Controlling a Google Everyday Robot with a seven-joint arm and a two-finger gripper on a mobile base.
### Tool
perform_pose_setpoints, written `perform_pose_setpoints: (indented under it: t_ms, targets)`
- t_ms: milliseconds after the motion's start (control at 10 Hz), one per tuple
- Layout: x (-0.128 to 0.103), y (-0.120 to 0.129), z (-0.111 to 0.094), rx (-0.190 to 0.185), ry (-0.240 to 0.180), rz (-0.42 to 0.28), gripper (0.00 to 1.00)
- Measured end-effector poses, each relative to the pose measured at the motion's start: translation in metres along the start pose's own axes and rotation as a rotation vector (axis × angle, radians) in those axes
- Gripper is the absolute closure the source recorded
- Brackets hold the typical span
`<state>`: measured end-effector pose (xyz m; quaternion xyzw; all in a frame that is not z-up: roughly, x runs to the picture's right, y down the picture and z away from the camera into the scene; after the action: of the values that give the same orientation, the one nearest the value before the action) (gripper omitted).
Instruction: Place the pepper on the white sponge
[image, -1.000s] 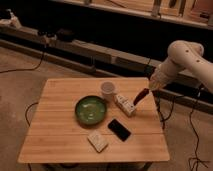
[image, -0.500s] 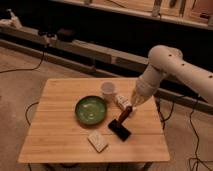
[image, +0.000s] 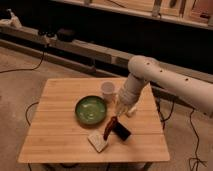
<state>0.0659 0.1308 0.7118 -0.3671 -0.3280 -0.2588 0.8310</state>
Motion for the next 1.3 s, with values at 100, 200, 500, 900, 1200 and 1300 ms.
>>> perform_pose_setpoints:
  t_ms: [100,200,500,900,1200,1300]
  targets:
    - [0.0,-0.007,0.014,0.002,-0.014,0.005,1.0]
    - [-0.001,-0.012,0.025,0.002,-0.026,0.01,1.0]
    - [-0.006,-0.019,0.052,-0.016,-0.067,0.008,1.0]
    - [-0.004,-0.008,0.071,-0.056,-0.065,-0.022,1.0]
    - [-0.005,-0.013,0.077,-0.04,-0.095,-0.011,1.0]
    - [-0.005,-0.015,0.079,-0.037,-0.105,-0.006,1.0]
